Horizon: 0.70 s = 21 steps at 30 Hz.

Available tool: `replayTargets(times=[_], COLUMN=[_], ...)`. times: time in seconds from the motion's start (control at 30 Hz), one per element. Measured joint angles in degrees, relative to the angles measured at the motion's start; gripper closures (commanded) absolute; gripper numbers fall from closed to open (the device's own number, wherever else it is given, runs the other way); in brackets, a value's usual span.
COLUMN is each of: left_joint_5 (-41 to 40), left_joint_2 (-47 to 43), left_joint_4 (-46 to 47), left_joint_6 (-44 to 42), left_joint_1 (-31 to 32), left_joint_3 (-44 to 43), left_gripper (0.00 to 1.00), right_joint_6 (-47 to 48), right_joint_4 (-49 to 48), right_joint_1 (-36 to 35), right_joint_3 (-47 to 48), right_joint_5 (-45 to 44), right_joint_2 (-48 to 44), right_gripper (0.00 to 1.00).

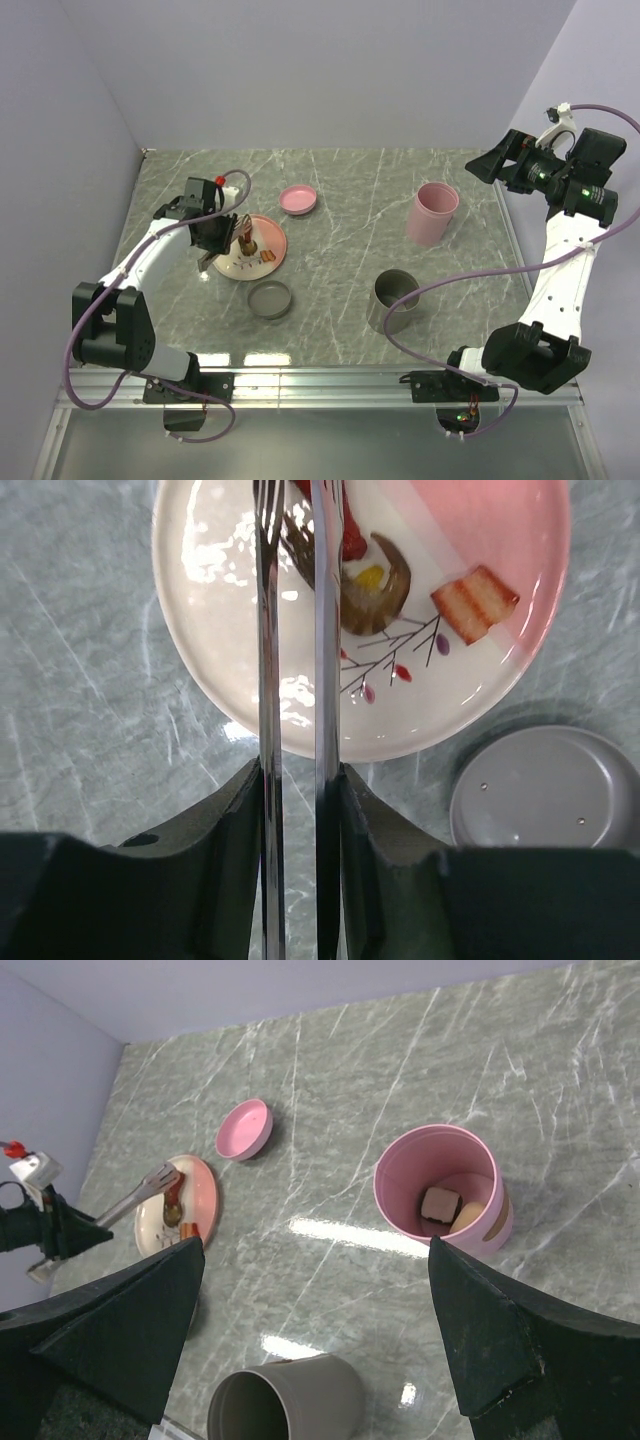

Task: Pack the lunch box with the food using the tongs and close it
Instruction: Place the fake food in the packing box.

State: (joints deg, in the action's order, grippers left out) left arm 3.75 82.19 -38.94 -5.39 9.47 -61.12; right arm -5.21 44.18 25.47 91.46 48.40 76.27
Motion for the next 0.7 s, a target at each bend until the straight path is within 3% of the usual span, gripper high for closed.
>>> replayTargets(times=[0.7], left_joint_5=[4.4], left_joint_2=[-2.3], left_joint_4=[-7.0], left_joint_6=[0.1], left_joint_1=[0.1], left_joint_3=[-9.3], left_gripper=[0.84], right_joint_6=[0.2], right_joint_4=[0.0], right_joint_1=[0.0], right_joint_3=[0.0], right_joint_5=[-0.5], right_joint_2=[-0.3], right_gripper=[0.0])
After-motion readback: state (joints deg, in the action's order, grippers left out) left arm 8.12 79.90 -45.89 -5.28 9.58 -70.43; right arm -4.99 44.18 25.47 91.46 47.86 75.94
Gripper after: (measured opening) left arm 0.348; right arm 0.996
